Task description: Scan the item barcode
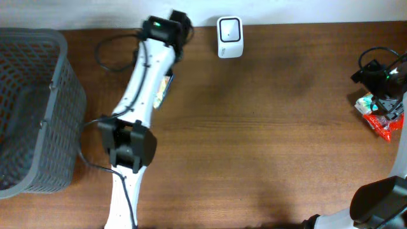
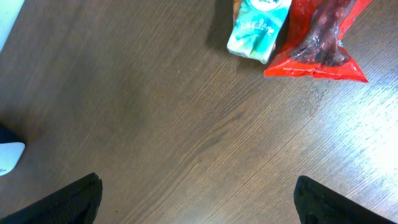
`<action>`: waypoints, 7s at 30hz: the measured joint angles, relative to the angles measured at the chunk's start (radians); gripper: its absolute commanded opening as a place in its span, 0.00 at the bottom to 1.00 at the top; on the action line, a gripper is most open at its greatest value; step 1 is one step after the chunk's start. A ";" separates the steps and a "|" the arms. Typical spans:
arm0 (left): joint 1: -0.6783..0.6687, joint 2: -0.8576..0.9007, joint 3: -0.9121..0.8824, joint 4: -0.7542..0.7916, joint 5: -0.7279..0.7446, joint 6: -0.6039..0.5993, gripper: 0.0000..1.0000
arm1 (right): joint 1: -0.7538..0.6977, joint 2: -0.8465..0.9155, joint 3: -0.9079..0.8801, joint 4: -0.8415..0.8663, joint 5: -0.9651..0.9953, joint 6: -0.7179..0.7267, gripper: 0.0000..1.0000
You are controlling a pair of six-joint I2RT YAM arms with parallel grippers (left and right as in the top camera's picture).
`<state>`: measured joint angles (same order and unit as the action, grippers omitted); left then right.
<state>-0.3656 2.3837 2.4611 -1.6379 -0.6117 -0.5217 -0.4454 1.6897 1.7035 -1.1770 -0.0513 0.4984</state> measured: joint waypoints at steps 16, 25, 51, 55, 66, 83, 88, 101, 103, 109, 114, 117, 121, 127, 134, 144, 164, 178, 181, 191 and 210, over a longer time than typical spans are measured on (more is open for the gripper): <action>-0.217 0.073 0.064 -0.044 0.208 0.005 0.00 | 0.000 0.000 0.000 -0.001 0.000 0.000 0.99; -0.091 0.023 0.225 -0.050 0.247 0.036 0.00 | 0.000 0.000 0.000 0.000 0.000 -0.001 0.99; -0.040 -0.002 0.225 -0.051 0.115 0.089 0.00 | 0.536 0.337 -0.105 0.480 -0.400 0.059 0.04; -0.027 -0.002 0.225 -0.050 0.169 0.077 0.00 | 0.714 0.470 -0.108 0.769 -0.518 0.193 0.04; -0.012 -0.003 0.225 -0.051 0.467 0.064 0.00 | 0.895 0.557 -0.113 1.135 -0.570 0.481 0.04; -0.034 -0.005 0.225 0.063 0.735 0.054 0.56 | 0.510 0.503 -0.073 0.524 -0.466 0.101 0.29; -0.027 -0.005 0.225 0.078 0.734 0.089 0.56 | 0.397 0.324 0.008 0.302 -0.436 -0.145 0.49; 0.064 -0.009 0.027 0.133 0.524 0.110 0.00 | 0.744 0.433 0.017 0.529 -0.439 -0.121 0.04; 0.065 -0.010 -0.063 0.194 0.525 0.110 0.00 | 0.767 0.478 0.017 0.563 -0.435 -0.092 0.04; 0.066 -0.012 -0.386 0.493 0.587 0.111 0.00 | 0.782 0.549 0.017 0.549 -0.351 -0.023 0.04; 0.071 -0.016 -0.504 0.621 0.591 0.115 0.00 | 0.774 0.581 0.017 0.468 -0.282 -0.001 0.04; 0.072 -0.020 -0.523 0.620 0.532 0.118 0.00 | 0.769 0.584 0.016 0.372 -0.195 0.001 0.04; 0.080 -0.021 -0.509 0.484 0.438 0.118 0.00 | 0.760 0.583 0.033 0.293 -0.136 0.002 0.04; 0.090 -0.092 -0.362 0.337 0.501 0.120 0.00 | 0.700 0.583 0.078 0.211 -0.159 -0.006 0.04; 0.059 -0.106 -0.337 0.314 0.682 0.121 0.00 | 0.702 0.579 0.111 0.219 -0.277 -0.036 0.04; -0.035 0.076 -0.333 0.320 0.816 0.121 0.00 | 0.716 0.579 0.079 0.271 -0.362 -0.062 0.04; 0.128 0.125 0.013 0.067 0.652 0.129 0.99 | 0.637 0.496 0.152 0.112 -0.088 -0.095 0.99; 0.125 0.125 0.003 0.076 0.651 0.129 0.99 | 0.507 0.566 0.023 0.320 -0.436 -0.341 0.96; 0.125 0.125 0.003 0.074 0.651 0.129 0.99 | 0.506 0.568 0.006 0.375 -0.501 -0.346 0.67; 0.125 0.125 0.003 0.075 0.648 0.129 0.99 | 0.548 0.618 -0.007 0.391 -0.541 -0.343 0.04; 0.125 0.125 0.003 0.090 0.647 0.129 0.99 | 0.518 0.287 0.500 -0.229 0.005 -0.389 0.04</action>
<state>-0.2409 2.5084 2.4645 -1.5475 0.0357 -0.3923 0.0731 1.9766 2.2032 -1.4059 -0.0463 0.1097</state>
